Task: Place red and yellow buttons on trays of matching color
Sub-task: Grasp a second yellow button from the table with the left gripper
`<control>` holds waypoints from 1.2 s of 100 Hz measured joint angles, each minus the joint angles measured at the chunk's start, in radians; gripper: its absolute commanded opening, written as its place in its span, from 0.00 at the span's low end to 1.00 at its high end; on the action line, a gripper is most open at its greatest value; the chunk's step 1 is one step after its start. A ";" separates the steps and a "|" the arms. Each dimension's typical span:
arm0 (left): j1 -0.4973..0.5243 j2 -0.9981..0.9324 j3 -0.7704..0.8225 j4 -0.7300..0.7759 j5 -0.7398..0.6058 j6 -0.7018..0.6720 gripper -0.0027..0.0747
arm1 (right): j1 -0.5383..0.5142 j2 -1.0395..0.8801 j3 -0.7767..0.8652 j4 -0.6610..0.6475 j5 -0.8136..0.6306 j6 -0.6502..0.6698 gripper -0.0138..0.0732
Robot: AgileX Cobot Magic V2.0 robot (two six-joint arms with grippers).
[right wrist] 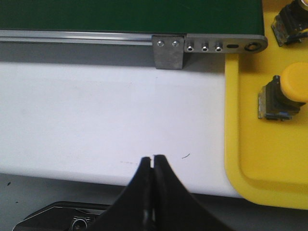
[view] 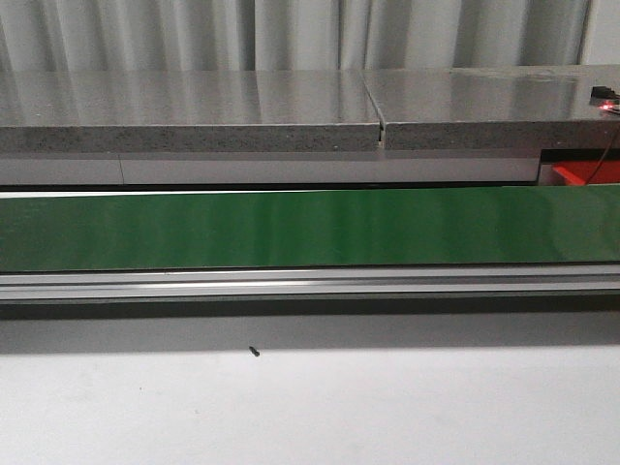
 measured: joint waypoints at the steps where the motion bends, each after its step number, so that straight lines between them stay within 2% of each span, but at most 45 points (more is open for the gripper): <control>1: -0.002 0.002 0.000 0.000 -0.005 0.000 0.79 | 0.000 0.000 0.000 0.000 0.000 0.000 0.05; 12: -0.016 0.014 0.000 -0.002 -0.035 0.000 0.75 | 0.000 0.000 0.000 0.000 0.000 0.000 0.05; 38: -0.019 0.028 -0.002 -0.007 -0.059 0.000 0.43 | 0.000 0.000 0.000 0.000 0.000 0.000 0.05; 52: -0.019 0.028 -0.002 -0.007 -0.062 0.000 0.31 | 0.000 0.000 0.000 0.000 0.000 0.000 0.05; 84: -0.019 0.002 -0.002 -0.005 -0.036 0.011 0.29 | 0.000 0.000 0.000 0.000 0.000 0.000 0.05; 120: -0.019 -0.245 0.117 0.013 -0.053 0.035 0.29 | 0.000 0.000 0.000 0.000 0.000 0.000 0.05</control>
